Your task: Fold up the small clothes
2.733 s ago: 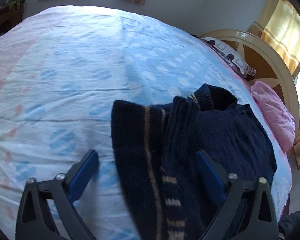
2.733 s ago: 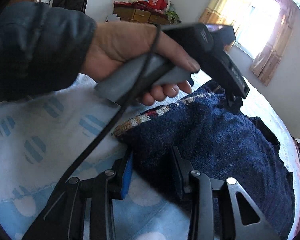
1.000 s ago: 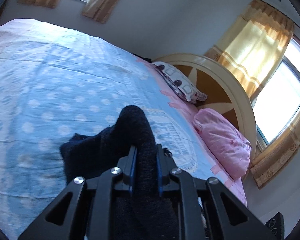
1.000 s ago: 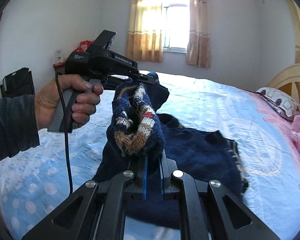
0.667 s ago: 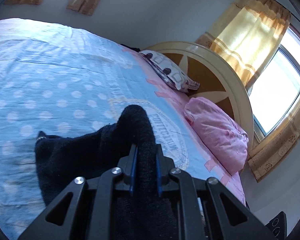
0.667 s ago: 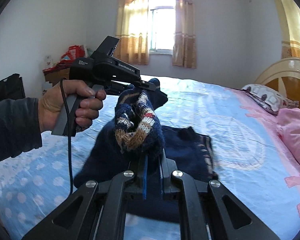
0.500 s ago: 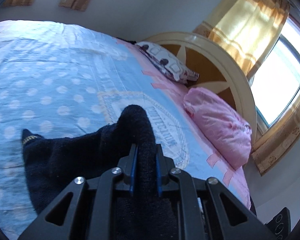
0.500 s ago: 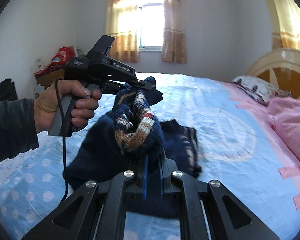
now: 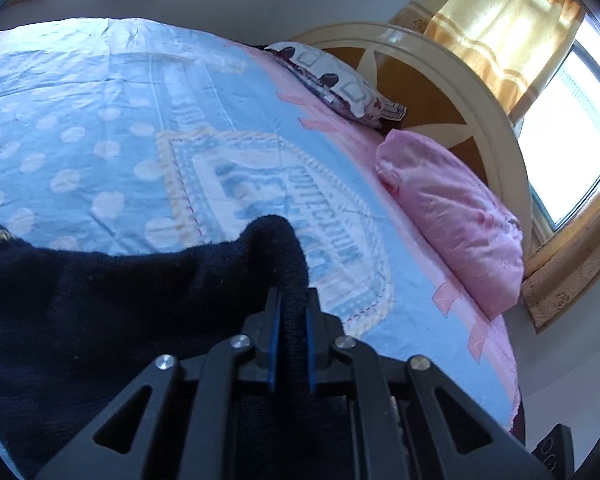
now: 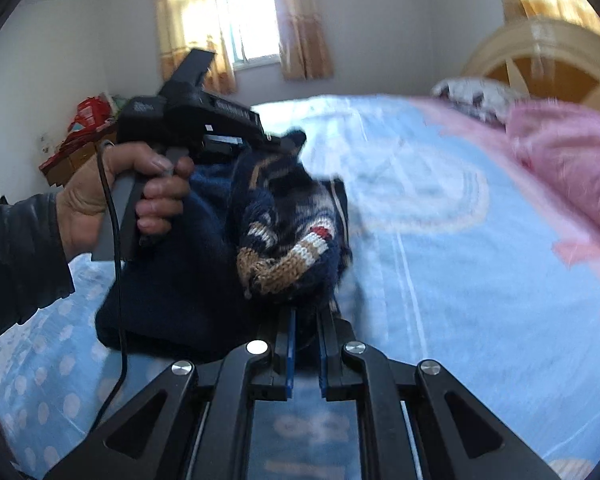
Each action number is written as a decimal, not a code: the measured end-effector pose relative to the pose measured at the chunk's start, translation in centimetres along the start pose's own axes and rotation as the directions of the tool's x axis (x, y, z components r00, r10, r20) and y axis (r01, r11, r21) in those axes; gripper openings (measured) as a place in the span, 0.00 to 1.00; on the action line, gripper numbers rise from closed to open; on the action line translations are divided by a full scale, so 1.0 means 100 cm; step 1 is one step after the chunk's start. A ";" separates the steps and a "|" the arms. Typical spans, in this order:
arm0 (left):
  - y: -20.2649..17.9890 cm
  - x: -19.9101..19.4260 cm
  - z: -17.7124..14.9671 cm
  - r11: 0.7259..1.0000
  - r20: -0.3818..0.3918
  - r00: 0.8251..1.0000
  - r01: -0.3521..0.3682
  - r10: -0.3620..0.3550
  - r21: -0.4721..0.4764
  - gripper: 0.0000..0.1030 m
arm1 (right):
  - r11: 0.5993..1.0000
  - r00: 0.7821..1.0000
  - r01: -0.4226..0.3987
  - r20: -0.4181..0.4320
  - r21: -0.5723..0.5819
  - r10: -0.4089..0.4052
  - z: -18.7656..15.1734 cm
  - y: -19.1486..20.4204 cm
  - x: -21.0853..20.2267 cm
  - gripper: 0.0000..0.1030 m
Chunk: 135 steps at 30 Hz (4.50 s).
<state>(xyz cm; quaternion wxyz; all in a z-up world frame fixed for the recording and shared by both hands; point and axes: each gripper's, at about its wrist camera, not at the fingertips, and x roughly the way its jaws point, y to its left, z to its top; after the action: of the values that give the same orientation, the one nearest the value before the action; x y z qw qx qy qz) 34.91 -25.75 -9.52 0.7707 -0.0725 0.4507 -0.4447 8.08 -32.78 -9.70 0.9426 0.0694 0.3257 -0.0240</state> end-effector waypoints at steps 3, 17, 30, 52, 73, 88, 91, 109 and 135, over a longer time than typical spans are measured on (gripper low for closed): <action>-0.008 0.005 -0.002 1.000 -0.006 1.000 -0.020 0.020 0.015 0.50 | 0.998 0.998 -0.022 -0.053 0.060 0.025 -0.009 -0.010 0.010 0.07; -0.039 -0.098 -0.072 0.902 0.197 0.938 -0.331 0.285 0.277 0.86 | 0.983 0.999 -0.040 -0.001 0.180 0.041 -0.005 -0.038 -0.013 0.48; -0.011 -0.092 -0.164 0.853 0.092 0.919 -0.390 0.383 0.347 0.87 | 0.998 0.986 0.015 -0.165 0.065 -0.004 0.035 0.002 0.048 0.21; 0.021 -0.103 -0.172 0.954 0.045 0.975 -0.222 0.217 0.202 0.94 | 0.984 0.966 -0.108 -0.217 0.144 0.138 0.156 -0.006 0.156 0.27; 0.033 -0.123 -0.177 0.968 0.061 0.983 -0.180 0.172 0.175 0.97 | 0.990 0.972 0.075 -0.229 0.117 -0.046 0.136 -0.033 0.174 0.21; 0.039 -0.115 -0.174 0.971 0.035 0.981 -0.194 0.191 0.137 1.00 | 0.979 0.976 -0.045 -0.218 -0.198 0.001 0.072 0.049 0.118 0.40; 0.041 -0.115 -0.174 0.973 0.028 0.981 -0.192 0.190 0.130 1.00 | 0.992 0.979 -0.089 -0.193 -0.087 0.071 0.069 0.027 0.120 0.39; 0.035 -0.108 -0.171 0.961 0.004 0.971 -0.236 0.238 0.146 1.00 | 0.960 0.988 -0.053 -0.152 -0.274 0.011 0.016 0.073 0.091 0.45; 0.065 -0.095 -0.120 0.980 0.045 0.982 -0.179 0.184 -0.090 1.00 | 0.889 0.909 -0.319 -0.161 0.328 0.385 0.096 -0.094 0.140 0.65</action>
<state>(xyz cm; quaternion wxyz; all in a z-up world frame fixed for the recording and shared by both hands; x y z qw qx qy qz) 27.91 -11.28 -13.85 0.8160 -0.0758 0.4532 -0.3506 24.10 -43.48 -11.96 0.8678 0.2695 0.4034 0.1078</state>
